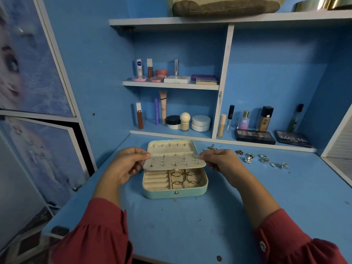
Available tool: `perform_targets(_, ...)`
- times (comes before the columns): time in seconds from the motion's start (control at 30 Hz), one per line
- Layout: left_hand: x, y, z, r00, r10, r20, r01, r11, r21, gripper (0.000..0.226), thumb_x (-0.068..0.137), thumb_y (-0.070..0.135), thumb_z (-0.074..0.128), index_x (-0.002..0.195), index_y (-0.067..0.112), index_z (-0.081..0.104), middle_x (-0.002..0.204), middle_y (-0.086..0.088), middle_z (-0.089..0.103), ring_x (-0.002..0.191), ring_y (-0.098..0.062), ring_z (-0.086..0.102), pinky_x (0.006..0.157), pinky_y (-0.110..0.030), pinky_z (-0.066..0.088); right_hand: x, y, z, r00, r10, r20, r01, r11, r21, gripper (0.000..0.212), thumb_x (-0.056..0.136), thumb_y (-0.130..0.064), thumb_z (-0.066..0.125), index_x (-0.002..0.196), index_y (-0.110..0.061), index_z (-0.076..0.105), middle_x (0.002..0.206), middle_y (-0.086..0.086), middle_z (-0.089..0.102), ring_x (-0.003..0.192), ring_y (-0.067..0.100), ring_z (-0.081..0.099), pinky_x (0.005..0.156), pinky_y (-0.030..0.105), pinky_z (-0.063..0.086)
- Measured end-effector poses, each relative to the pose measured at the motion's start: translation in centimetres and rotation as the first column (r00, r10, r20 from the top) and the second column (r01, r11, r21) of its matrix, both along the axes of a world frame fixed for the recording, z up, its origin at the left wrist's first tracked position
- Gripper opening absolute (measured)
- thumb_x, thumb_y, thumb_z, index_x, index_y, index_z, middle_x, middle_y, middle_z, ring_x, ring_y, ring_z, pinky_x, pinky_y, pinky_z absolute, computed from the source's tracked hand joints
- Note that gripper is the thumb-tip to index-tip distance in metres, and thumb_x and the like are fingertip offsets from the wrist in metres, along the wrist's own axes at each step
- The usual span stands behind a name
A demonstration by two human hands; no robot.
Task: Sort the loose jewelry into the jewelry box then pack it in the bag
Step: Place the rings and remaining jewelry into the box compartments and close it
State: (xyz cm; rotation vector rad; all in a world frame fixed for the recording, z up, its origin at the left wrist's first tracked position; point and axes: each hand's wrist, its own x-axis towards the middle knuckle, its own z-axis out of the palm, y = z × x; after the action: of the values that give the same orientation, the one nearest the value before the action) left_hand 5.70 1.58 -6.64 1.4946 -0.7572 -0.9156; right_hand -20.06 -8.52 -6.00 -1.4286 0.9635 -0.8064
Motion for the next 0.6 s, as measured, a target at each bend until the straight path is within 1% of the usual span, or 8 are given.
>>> perform_targets(0.13,0.1,0.1,0.0,0.999,-0.025,0.035,0.023,0.999,0.046,0.014,0.084,0.007,0.068,0.096,0.005,0.063,0.047,-0.001,0.049,0.034,-0.007,0.034,0.032,-0.013,0.023,-0.1,0.1,0.2,0.999,0.005,-0.05,-0.006,1.0,-0.012,0.006,0.078,-0.006,0.074,0.077,-0.011,0.076,0.087,0.004,0.072,0.067,0.013,0.05,0.057,0.022,0.041)
perform_targets(0.2,0.2,0.1,-0.1,0.999,-0.033,0.041,0.03,0.997,0.068,0.019,0.084,0.009,0.069,0.101,0.006,0.063,0.046,-0.001,0.048,0.034,-0.007,0.033,0.032,-0.013,0.023,-0.1,0.3,0.5,0.997,0.007,-0.079,-0.008,1.0,-0.011,0.005,0.077,-0.007,0.076,0.08,-0.009,0.075,0.084,0.003,0.071,0.065,0.012,0.05,0.057,0.021,0.041)
perform_targets(0.3,0.3,0.2,-0.1,0.999,-0.043,0.032,0.04,0.996,0.086,0.026,0.083,0.01,0.07,0.107,0.006,0.061,0.047,-0.001,0.048,0.034,-0.006,0.032,0.033,-0.012,0.023,-0.2,0.5,0.8,0.99,0.017,-0.137,-0.02,1.0,-0.021,0.009,0.076,-0.008,0.077,0.085,-0.008,0.075,0.076,0.001,0.07,0.062,0.008,0.052,0.055,0.018,0.041)
perform_targets(0.43,0.4,0.1,-0.1,0.999,-0.047,0.001,0.046,0.992,0.116,0.034,0.084,0.01,0.07,0.114,0.006,0.056,0.047,0.0,0.048,0.033,-0.005,0.033,0.032,-0.012,0.024,-0.2,0.6,1.0,0.987,0.021,-0.161,-0.023,1.0,-0.016,0.007,0.075,-0.008,0.078,0.082,-0.01,0.075,0.073,-0.003,0.068,0.063,0.007,0.052,0.054,0.016,0.04)
perform_targets(0.5,0.3,0.2,-0.1,0.998,-0.069,0.003,0.068,0.989,0.129,0.032,0.084,0.011,0.069,0.114,0.004,0.058,0.046,0.001,0.048,0.034,-0.004,0.033,0.032,-0.012,0.024,-0.2,0.6,1.1,0.987,0.025,-0.161,-0.026,1.0,-0.008,0.007,0.075,-0.008,0.078,0.08,-0.011,0.075,0.073,-0.004,0.069,0.064,0.007,0.053,0.055,0.016,0.039)
perform_targets(0.6,0.2,0.4,0.2,0.994,-0.106,0.014,0.103,0.985,0.14,0.023,0.086,0.01,0.066,0.108,0.003,0.063,0.046,0.002,0.047,0.034,-0.004,0.033,0.031,-0.012,0.024,-0.2,0.5,1.0,0.988,0.03,-0.153,-0.029,1.0,0.008,0.007,0.074,-0.007,0.079,0.078,-0.011,0.075,0.072,-0.004,0.069,0.065,0.008,0.053,0.056,0.017,0.04)
